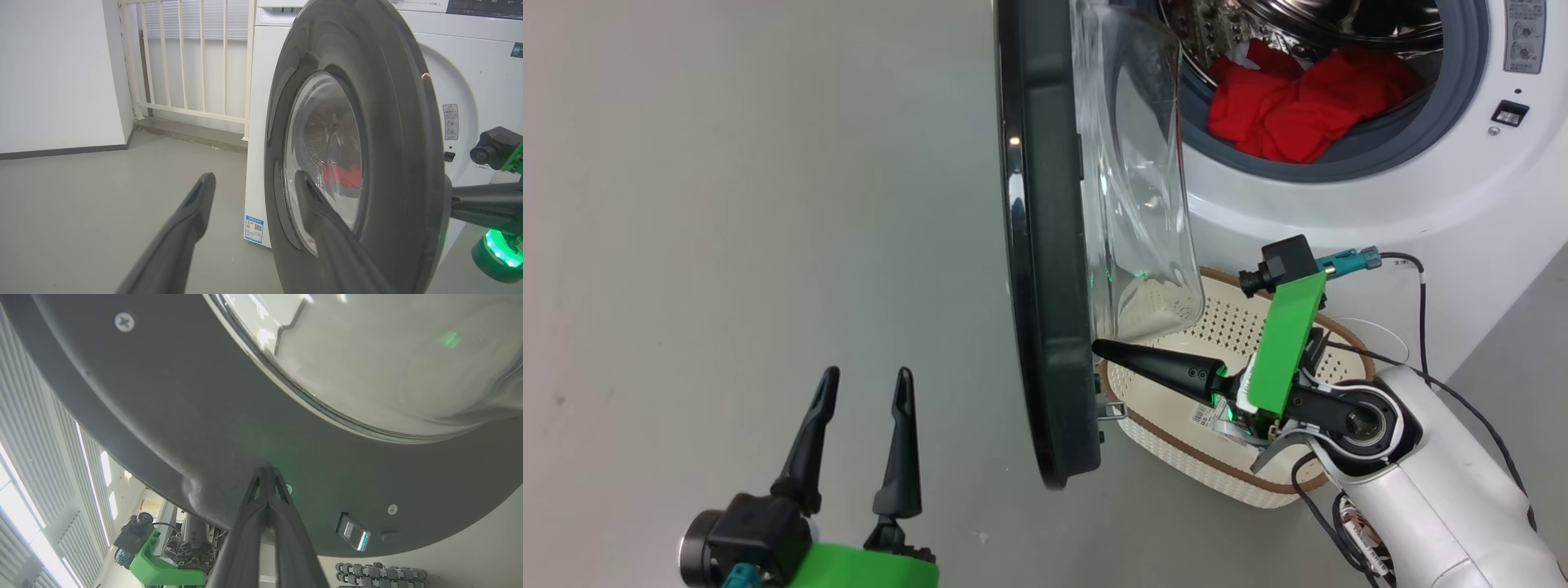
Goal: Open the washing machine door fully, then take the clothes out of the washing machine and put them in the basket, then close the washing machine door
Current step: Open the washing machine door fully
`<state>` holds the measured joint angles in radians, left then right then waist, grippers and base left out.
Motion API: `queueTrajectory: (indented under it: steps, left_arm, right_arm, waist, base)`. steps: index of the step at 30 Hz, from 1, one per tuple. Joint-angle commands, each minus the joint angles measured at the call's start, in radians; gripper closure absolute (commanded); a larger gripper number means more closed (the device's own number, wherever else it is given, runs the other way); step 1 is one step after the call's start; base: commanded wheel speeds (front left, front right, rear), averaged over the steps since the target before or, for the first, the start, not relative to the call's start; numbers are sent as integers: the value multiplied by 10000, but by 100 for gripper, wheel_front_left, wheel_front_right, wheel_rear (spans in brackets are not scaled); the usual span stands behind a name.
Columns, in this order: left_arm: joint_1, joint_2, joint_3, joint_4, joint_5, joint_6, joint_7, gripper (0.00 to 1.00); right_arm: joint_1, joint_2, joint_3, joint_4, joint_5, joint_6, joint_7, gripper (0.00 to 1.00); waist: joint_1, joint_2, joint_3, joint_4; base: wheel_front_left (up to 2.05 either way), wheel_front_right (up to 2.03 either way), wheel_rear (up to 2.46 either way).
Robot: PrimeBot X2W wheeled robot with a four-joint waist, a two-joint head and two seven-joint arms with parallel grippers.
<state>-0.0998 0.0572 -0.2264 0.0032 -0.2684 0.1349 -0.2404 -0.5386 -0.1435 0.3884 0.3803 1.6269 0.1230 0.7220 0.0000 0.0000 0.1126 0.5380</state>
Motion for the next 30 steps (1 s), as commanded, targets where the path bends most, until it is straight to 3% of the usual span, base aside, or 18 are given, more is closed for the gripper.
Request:
queueTrajectory:
  steps: [1,17,23,25,28,29,30]
  left_arm:
    - [-42,197,352,-330,-83,91,-72,0]
    - [-106,281,255,-297,-180,106,-57,0]
    - [-123,312,225,-240,-253,68,-64,0]
    - [-124,317,217,-232,-269,58,-65,0]
    - [-135,327,174,-205,-314,17,-52,0]
    - [-141,332,159,-189,-330,0,-47,0]
    - [-149,338,147,-167,-345,-15,-43,0]
  right_arm:
    - [-344,272,167,-267,100,77,5,100]
    - [-407,312,328,-241,203,77,-72,100]
    - [-344,159,235,-196,-87,77,-580,100]
    - [-317,128,225,-220,-171,77,-689,96]
    - [-211,-58,247,-354,-742,77,-1231,53]
    - [-141,-110,259,-412,-948,77,-1431,18]
    - [-67,-146,267,-485,-1157,77,-1655,0]
  waist:
    - [0,0,-2,0]
    - [0,0,-13,7]
    - [0,0,-82,-14]
    - [0,0,-100,-20]
    - [0,0,-173,-43]
    - [0,0,-203,-53]
    - [0,0,-231,-64]
  base:
    - [0,0,0]
    - [0,0,0]
    - [0,0,0]
    - [0,0,0]
    - [0,0,0]
    - [0,0,0]
    - [0,0,0]
